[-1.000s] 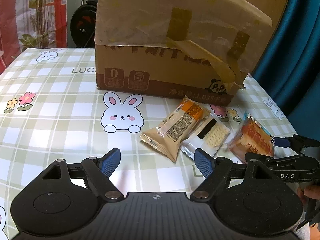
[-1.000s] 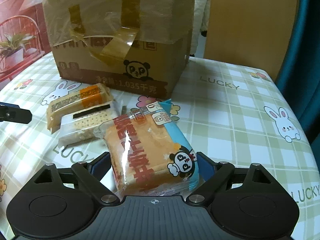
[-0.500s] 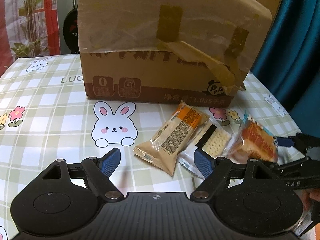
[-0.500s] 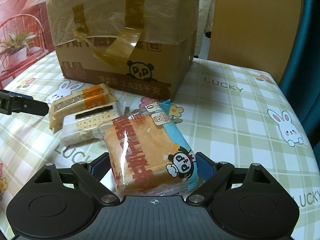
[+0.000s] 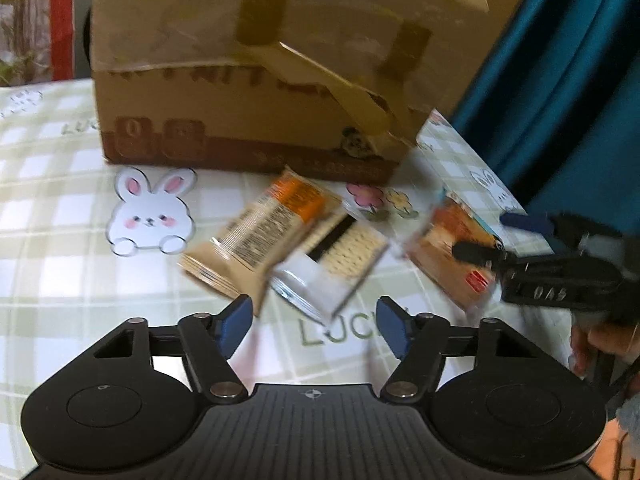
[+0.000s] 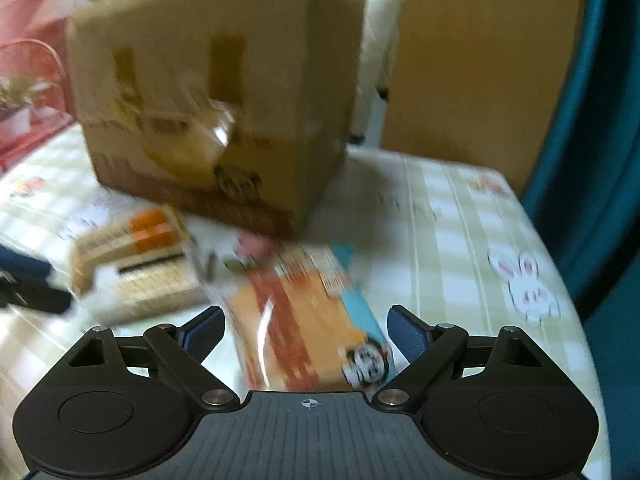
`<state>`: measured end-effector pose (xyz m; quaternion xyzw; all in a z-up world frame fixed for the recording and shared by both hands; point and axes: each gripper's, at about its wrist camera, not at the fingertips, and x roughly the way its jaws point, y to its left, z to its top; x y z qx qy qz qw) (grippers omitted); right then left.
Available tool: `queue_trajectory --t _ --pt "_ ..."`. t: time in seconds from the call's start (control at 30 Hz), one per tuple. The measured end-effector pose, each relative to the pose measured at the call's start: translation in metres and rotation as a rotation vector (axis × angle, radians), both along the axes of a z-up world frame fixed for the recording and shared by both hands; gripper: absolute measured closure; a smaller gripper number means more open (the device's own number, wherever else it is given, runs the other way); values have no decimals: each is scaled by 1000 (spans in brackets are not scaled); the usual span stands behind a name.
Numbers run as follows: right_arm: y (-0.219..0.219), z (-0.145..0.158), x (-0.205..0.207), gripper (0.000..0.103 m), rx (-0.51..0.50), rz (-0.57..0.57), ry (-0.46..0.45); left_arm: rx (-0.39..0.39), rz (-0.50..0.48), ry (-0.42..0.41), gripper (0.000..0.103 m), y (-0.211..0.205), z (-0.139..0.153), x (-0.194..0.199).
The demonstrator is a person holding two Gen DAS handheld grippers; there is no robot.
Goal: Organize snacks
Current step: 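Grasp the orange-labelled biscuit bar with the left tool while the right tool grasps the cracker packet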
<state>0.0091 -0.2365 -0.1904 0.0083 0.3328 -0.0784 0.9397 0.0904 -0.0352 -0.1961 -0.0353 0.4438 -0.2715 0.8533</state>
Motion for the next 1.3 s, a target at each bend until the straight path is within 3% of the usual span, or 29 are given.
queue_trajectory --t 0.1,0.23,0.3,0.5,0.63,0.7,0.8,1.0,1.2,1.3 --pt "3 9 4 22 6 81 -28 -28 -4 31 42 -3 -5 4" --pt "17 10 21 36 -35 238 4 -55 4 45 43 -4 -9 13" --pt "26 8 30 37 -78 331 25 -57 29 63 48 -3 -12 19" --pt "46 2 49 40 -72 434 81 -87 30 56 49 5 -4 19" --pt "60 -6 58 40 -125 516 144 -79 34 63 49 10 -4 20" --pt "63 -7 60 40 -132 517 158 -88 44 58 49 12 0 20" --pt "61 -6 64 38 -51 465 161 -93 50 15 49 20 10 20" --pt "71 -12 61 38 37 442 174 -21 57 -68 49 25 19 33" --pt "81 -22 57 34 135 354 191 88 -33 -75 43 15 7 69" --pt "81 -24 56 34 156 324 201 103 -97 -64 42 5 0 83"
